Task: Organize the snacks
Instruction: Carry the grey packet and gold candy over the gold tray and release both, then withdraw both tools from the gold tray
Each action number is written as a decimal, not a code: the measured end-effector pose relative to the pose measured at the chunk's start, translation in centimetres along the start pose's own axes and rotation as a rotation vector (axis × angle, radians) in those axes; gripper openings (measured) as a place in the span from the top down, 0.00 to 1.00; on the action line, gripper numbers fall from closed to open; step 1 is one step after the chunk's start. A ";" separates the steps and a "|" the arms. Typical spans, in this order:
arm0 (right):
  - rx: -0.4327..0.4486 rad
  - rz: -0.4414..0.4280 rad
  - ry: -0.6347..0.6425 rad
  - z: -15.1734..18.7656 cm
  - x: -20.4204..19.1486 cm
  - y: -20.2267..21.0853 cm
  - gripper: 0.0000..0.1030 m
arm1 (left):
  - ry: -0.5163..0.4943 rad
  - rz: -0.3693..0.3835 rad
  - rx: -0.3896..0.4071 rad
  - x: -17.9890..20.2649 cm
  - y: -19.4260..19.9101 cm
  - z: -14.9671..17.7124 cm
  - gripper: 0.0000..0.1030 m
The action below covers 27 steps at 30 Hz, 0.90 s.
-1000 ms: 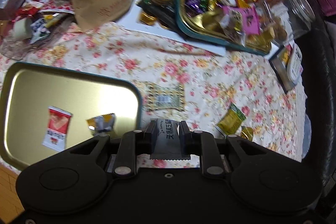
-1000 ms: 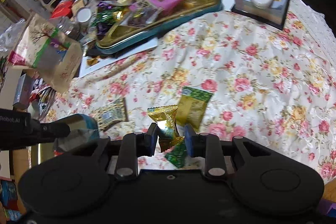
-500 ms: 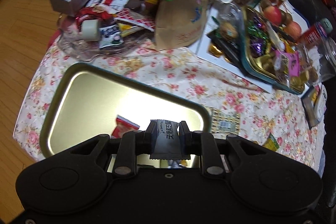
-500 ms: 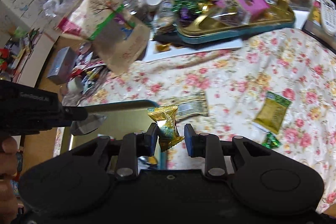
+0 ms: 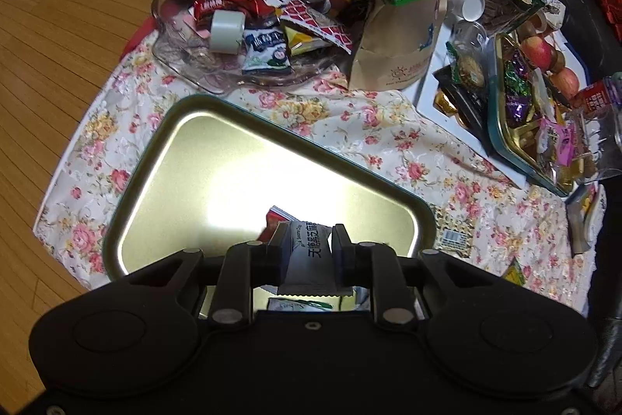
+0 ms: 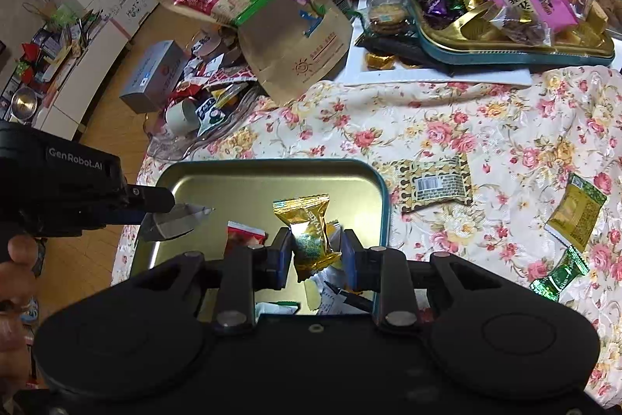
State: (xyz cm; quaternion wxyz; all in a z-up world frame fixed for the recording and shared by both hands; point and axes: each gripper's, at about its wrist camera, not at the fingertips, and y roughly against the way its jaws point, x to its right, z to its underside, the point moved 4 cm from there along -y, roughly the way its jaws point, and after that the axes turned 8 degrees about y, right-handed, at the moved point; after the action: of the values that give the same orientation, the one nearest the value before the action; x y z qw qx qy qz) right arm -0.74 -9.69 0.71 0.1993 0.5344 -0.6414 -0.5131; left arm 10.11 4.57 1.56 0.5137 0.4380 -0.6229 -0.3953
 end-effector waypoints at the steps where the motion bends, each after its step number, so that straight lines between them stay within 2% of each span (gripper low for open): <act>1: -0.004 0.001 0.002 0.0 -0.1 -0.2 0.72 | 0.003 0.012 -0.014 0.0 -0.1 0.0 0.72; 4: -0.009 0.000 0.000 0.0 -0.2 -0.4 0.72 | 0.019 0.039 -0.030 0.0 -0.1 0.0 0.72; 9: -0.010 -0.018 -0.002 -0.1 -0.7 -0.4 0.70 | -0.012 0.010 -0.010 0.5 0.0 0.2 0.71; 15: -0.039 -0.057 -0.040 0.1 -1.0 -0.4 0.65 | -0.033 0.026 -0.048 1.2 -0.7 0.8 0.71; 27: -0.052 -0.029 -0.057 0.2 -0.2 -0.4 0.62 | -0.094 0.024 -0.085 2.7 -1.5 2.0 0.71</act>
State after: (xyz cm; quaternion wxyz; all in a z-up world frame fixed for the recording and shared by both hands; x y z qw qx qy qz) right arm -0.67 -9.36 0.36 0.1872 0.5234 -0.6255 -0.5475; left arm 8.06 1.62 0.56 0.5069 0.3893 -0.6341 -0.4352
